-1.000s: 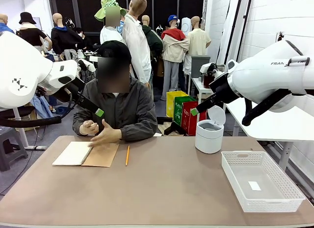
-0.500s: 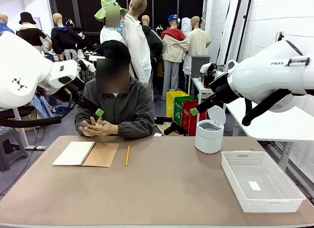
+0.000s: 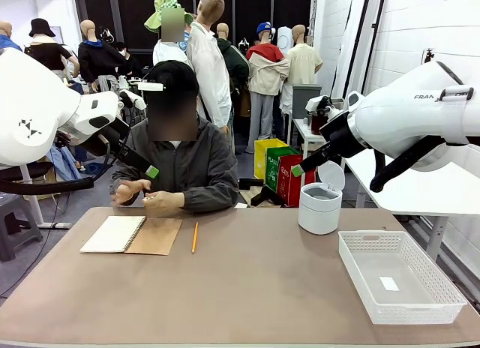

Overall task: Sort the paper based on its condition.
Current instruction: If a person hands you a paper, place it in the Organizing basket , and if it's crumpled, put it in the Trash can.

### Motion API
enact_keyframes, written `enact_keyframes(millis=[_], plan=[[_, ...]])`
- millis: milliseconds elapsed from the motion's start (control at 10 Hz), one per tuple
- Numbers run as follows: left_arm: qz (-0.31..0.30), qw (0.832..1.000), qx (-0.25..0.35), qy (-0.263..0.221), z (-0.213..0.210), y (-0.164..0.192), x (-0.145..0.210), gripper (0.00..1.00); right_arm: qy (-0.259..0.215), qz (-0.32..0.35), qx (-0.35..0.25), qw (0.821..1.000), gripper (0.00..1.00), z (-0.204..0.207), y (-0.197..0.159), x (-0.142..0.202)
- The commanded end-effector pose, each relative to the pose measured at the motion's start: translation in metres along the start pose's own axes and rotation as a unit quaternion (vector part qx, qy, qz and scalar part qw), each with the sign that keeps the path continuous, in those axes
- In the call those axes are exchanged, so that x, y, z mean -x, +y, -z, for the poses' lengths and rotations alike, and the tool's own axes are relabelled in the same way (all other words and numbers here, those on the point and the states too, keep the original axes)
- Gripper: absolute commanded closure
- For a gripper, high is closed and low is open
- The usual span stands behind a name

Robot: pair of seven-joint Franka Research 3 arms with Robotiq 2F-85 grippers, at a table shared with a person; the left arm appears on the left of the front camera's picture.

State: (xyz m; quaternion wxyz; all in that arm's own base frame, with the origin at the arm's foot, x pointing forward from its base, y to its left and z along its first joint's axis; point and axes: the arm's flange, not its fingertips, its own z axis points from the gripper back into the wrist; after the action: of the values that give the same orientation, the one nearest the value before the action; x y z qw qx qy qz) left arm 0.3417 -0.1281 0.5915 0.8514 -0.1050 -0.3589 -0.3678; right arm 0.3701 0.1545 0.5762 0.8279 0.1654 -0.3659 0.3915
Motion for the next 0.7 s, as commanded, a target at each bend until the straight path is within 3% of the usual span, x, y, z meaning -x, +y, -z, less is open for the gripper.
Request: enact_keyframes(millis=[0, 600], plan=[[-0.001, 1.000, 0.002, 0.002, -0.0016, 0.0013, -0.0013, 0.00, -0.001, 0.000, -0.003, 1.000, 0.00, 0.0005, 0.0003, 0.0000], [-0.001, 1.000, 0.002, 0.002, -0.0016, 0.0013, -0.0013, 0.00, -0.001, 0.000, -0.003, 1.000, 0.00, 0.0005, 0.0003, 0.0000]])
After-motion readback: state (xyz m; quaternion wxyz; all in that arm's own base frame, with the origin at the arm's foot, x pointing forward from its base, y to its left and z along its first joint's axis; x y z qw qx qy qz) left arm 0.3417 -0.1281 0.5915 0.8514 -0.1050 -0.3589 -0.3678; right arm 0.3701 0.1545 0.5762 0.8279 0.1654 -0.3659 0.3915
